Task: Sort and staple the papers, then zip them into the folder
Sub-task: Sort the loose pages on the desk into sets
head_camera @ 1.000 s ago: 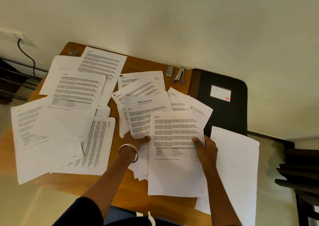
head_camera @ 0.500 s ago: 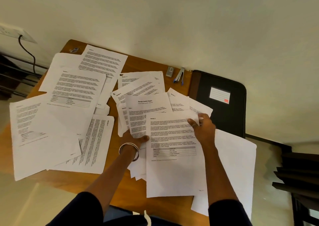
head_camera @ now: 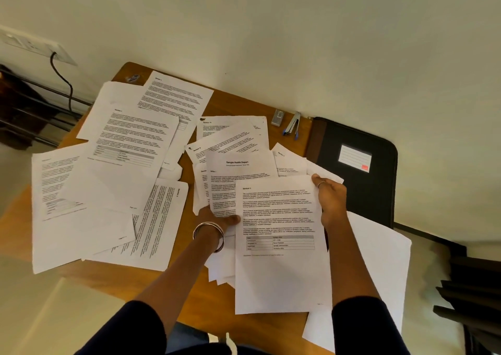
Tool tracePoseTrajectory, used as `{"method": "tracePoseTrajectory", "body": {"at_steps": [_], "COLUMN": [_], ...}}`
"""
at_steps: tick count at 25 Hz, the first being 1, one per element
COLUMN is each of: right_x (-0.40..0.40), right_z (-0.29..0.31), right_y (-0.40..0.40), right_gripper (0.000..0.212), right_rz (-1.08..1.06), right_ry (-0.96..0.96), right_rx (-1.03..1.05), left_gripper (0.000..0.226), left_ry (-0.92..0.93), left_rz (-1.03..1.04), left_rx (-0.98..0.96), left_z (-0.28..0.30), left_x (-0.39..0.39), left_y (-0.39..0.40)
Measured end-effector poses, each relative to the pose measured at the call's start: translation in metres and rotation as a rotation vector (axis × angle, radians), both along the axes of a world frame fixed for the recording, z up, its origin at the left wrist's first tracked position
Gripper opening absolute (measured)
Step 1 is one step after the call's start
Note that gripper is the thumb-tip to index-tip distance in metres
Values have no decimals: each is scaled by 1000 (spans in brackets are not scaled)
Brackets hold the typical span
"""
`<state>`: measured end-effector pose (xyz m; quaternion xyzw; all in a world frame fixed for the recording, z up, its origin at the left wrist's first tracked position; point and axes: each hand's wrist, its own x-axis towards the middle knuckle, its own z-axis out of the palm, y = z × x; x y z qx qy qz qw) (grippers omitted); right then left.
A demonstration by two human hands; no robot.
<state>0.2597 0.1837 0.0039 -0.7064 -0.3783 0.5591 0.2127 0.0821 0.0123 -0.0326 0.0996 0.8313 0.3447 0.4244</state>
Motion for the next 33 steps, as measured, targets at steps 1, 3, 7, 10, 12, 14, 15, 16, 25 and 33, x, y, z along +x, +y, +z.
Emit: {"method": "tracePoseTrajectory", "body": {"at_steps": [1,3,7,10,12,14,15,16,25,33], "right_x": [2,7,13,13,15,19,19,19,8,-17], "right_z": [4,14,30,39,44,49,51,53,63,66], "right_y": [-1,-6,-17,-25,-33,-38,-38,-39,-53,-60], "right_gripper": [25,20,22,22,21,22,24,25,28,32], "right_rz": [18,26,-89,-168,-208,-194,-183,-177,-151,-117], "right_ry": [31,92,208,274,368,408,393,372,341,215], "right_rx": [3,48,39,-21,-94,-97,-80,-58,39,20], "left_gripper": [51,48,49,53,57,52,50,48,49,54], "left_ry": [-24,-51,-13,-5,9,18,21,22,42,29], "left_rz": [26,8,-80,-88,-116,-139,-150,-158,-226,-218], "left_rx": [27,100,206,230,213,193,191,196,234,256], "left_z": [4,14,36,42,43,46,47,48,56,56], "left_x": [-2,-9,-25,-35,-41,-45,-47,-48,-56,-72], "left_y": [-1,-3,-5,-8,-11,-14,-14,-15,-33,-42]}}
